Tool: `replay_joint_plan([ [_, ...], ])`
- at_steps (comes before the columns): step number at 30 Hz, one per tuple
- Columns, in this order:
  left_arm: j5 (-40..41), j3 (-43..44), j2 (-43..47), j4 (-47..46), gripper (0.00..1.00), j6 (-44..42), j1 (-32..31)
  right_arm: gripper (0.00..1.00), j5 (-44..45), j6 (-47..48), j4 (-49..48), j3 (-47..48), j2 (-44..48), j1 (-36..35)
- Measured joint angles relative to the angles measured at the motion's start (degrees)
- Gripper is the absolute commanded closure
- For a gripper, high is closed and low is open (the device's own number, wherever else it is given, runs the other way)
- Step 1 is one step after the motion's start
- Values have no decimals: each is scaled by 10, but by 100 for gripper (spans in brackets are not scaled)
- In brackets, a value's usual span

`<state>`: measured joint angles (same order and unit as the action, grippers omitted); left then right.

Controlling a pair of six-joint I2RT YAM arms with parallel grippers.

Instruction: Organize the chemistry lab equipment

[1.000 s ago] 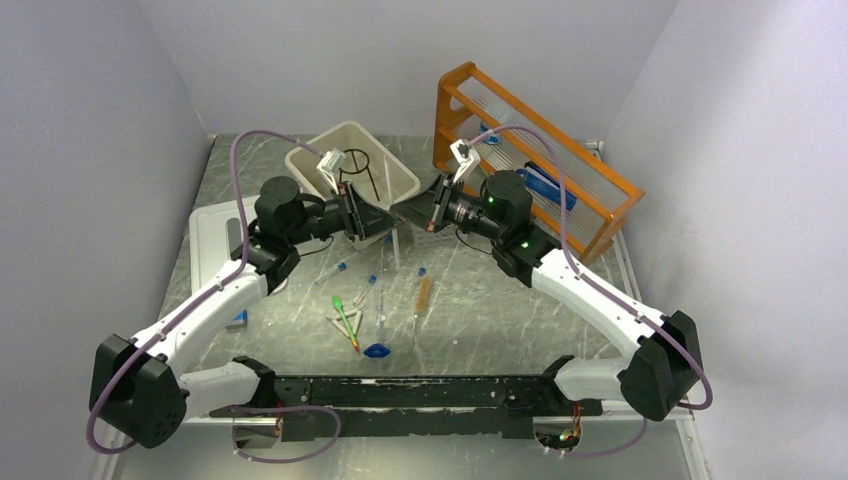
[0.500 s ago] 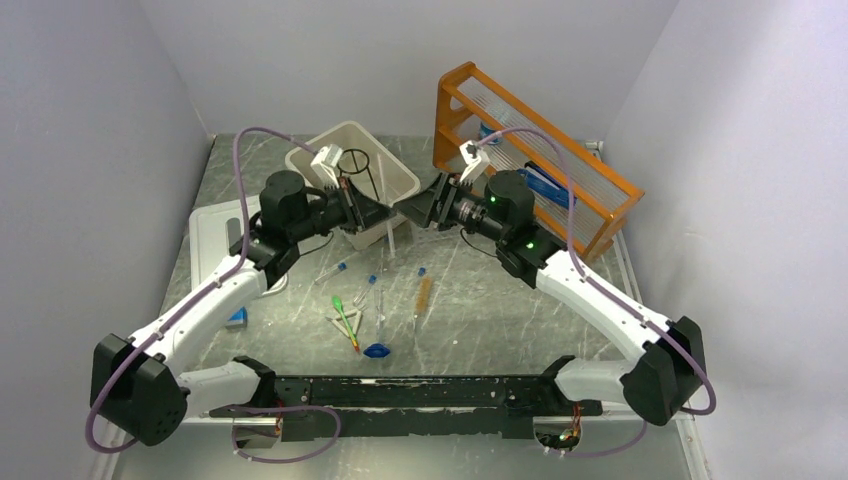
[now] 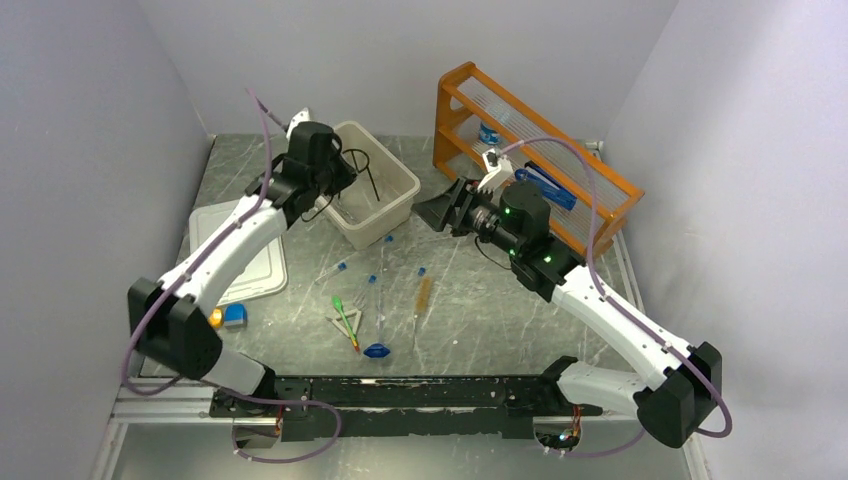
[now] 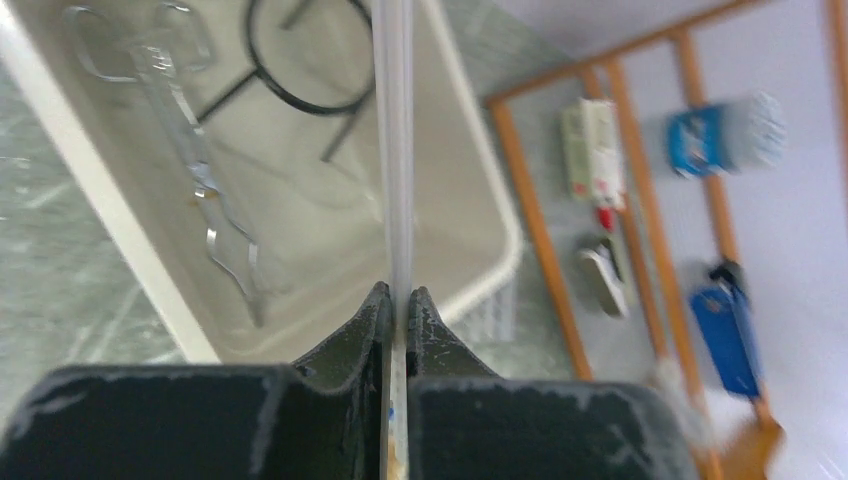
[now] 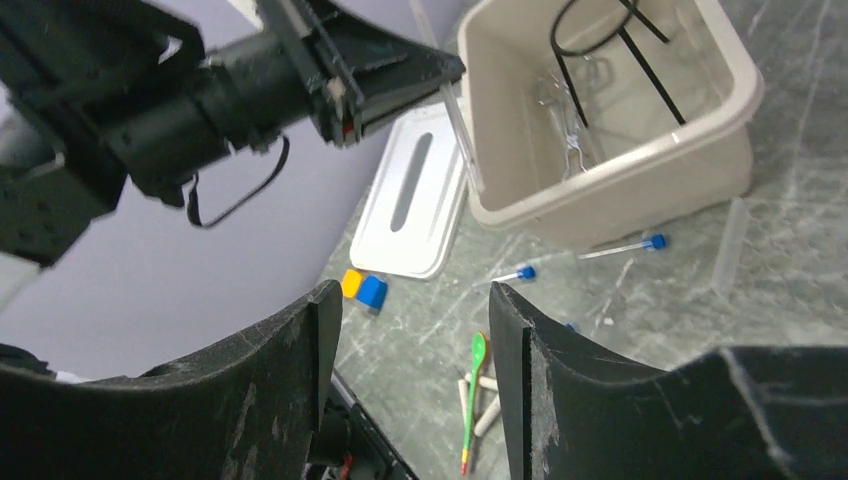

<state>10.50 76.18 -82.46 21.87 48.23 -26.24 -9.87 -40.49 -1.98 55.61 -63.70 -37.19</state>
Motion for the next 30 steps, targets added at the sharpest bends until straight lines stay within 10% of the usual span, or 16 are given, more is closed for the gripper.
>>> replay_joint_plan([
  [12,39,87,-203,106,95,38,83,42,5,0,21,-37,1,0],
  [30,90,120,-273,117,83,104,61,42,5,5,23,-47,-8,0],
])
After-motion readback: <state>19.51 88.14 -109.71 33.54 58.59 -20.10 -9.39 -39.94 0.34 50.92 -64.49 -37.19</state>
